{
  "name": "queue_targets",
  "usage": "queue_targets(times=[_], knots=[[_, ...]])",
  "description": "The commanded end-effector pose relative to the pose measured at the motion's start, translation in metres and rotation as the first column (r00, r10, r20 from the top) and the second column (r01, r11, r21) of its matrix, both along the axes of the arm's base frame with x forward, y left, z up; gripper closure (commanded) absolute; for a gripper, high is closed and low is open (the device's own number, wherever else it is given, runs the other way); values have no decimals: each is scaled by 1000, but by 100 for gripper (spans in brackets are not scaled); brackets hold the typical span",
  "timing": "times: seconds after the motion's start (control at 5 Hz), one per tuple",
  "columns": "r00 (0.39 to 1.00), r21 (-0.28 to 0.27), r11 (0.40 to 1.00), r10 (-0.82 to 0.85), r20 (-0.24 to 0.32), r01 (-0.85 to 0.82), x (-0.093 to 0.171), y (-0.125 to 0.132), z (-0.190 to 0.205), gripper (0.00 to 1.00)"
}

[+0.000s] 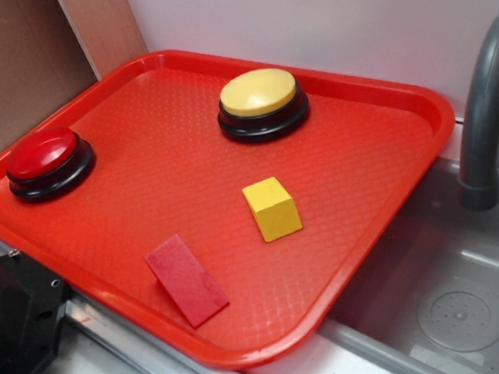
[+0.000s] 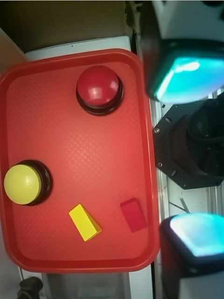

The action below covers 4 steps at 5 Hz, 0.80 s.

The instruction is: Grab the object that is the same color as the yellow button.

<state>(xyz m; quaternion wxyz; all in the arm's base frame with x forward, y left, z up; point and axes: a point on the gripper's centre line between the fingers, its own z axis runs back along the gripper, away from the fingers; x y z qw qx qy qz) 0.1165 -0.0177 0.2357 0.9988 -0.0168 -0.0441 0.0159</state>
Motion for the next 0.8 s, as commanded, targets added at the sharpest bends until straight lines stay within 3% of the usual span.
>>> queue_targets(times=[0.0, 0.2, 0.4, 0.6], knots=[[1000, 0, 1000, 0, 0, 0, 0, 0, 0, 0], [967, 116, 964, 247, -70, -238, 42, -44, -18, 0], [871, 133, 876, 478, -114, -463, 49, -58, -30, 0], [871, 133, 876, 478, -114, -463, 49, -58, -30, 0]])
